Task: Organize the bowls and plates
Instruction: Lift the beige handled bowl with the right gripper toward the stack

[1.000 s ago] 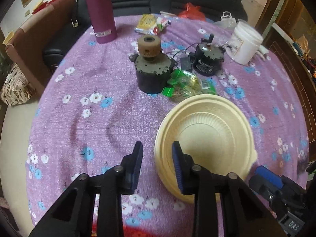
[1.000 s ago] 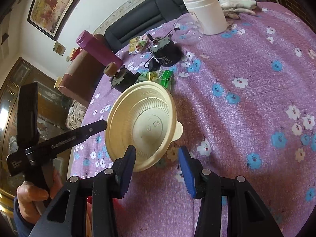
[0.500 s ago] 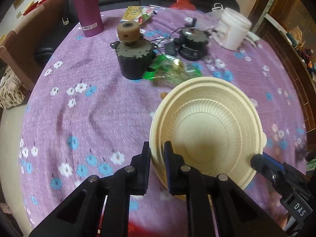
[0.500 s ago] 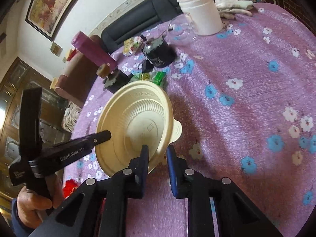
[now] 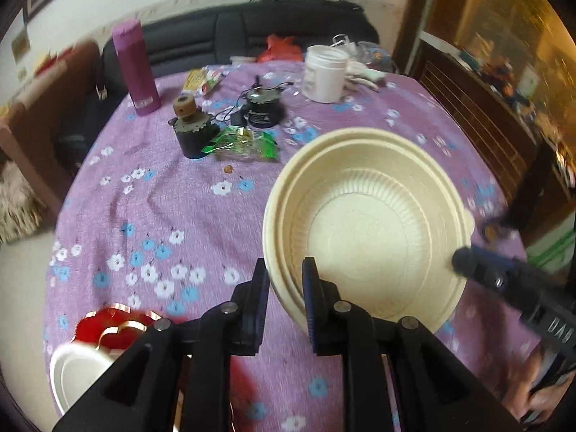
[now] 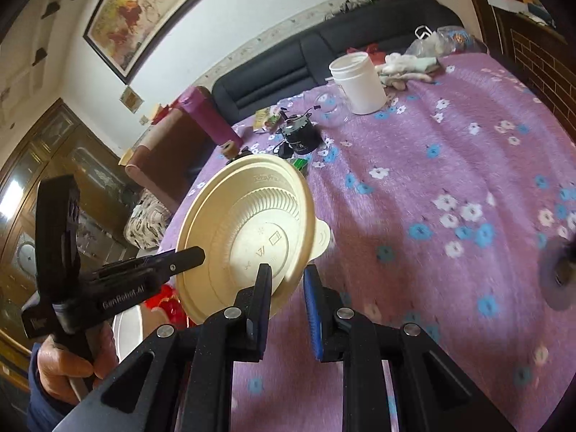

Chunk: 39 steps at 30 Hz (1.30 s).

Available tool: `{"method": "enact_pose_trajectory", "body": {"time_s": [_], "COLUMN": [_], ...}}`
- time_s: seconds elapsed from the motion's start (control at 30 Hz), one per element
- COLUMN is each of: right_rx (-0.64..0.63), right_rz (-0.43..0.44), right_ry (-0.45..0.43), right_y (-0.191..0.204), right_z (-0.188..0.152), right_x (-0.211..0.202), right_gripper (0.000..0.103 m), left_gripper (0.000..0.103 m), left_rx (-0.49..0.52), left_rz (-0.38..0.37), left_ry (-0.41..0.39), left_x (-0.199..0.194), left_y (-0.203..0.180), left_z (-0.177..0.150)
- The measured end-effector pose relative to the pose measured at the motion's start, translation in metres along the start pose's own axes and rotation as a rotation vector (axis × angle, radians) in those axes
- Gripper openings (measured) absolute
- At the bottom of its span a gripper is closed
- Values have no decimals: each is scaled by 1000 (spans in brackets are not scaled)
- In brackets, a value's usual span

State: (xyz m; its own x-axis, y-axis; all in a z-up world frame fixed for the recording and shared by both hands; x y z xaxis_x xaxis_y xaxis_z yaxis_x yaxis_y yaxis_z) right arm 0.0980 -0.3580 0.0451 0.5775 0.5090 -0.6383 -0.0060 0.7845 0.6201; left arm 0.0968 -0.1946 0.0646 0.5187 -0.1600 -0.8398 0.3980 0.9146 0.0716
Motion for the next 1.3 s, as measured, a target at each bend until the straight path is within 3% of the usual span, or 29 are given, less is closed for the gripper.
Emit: {"method": "enact_pose_trajectory", "body": {"time_s": [0.23,0.47,1.03,1.3], "right_rx": [-26,-38,-81,-56], "right_rz": [23,3,-99,-79], "right_ry": [1,35,29,47], "right_y": [-10,-26,-37,-42], "right_z": [-51,-92,-105,-109], "right_x": [-36,-37,-10,-3], "right_gripper": [20,20,20,20], "left_gripper": [20,23,26,34], "left_rx": [18,33,-5,17], "left_rz": [-53,-57,4,82], "left_ry": [-41,-56,-85,-103], "left_x": [-25,-26,4,15], "left_y": [-29,-49,-39,-38], "left_z": [-55,-98,-116,-115]}}
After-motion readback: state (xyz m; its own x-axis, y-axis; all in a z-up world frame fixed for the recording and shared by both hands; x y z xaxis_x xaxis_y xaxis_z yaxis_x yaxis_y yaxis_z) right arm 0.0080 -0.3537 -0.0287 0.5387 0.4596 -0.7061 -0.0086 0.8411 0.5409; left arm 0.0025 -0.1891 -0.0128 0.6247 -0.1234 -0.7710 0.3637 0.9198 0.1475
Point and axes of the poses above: each gripper's, at about its wrist camera, not at the fingertips, and x roughly the way its jaws point, y to its left, z to its top, the point moved 7 cm from there along x, roughly the way its jaws point, and after that the axes turned 11 degrees about x, right-handed, at the moved point
